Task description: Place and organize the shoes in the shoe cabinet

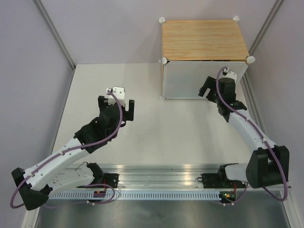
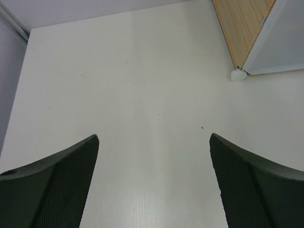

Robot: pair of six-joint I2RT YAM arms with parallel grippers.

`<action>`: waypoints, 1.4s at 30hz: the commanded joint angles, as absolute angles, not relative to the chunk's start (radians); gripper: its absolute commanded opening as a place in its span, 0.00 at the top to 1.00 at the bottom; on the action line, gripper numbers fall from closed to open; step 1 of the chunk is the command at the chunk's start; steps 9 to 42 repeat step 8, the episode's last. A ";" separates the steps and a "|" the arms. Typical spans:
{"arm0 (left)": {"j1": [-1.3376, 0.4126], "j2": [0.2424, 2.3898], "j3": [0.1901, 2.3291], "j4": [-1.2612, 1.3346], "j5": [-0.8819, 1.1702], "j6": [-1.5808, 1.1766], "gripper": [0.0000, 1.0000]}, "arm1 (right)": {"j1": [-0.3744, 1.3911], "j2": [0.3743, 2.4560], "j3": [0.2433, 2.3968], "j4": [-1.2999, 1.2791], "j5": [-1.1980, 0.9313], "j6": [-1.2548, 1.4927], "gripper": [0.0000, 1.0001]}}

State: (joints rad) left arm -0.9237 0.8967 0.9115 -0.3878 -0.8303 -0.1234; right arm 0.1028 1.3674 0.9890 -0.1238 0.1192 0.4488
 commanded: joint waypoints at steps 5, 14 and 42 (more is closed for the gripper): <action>-0.707 0.922 0.997 -0.403 -0.517 -0.347 0.00 | 0.251 1.094 0.865 -0.222 0.175 0.462 0.02; -0.701 0.905 0.991 -0.408 -0.532 -0.347 0.00 | 0.261 1.016 0.827 -0.232 0.170 0.451 0.02; -0.701 0.905 0.991 -0.408 -0.532 -0.347 0.00 | 0.261 1.016 0.827 -0.232 0.170 0.451 0.02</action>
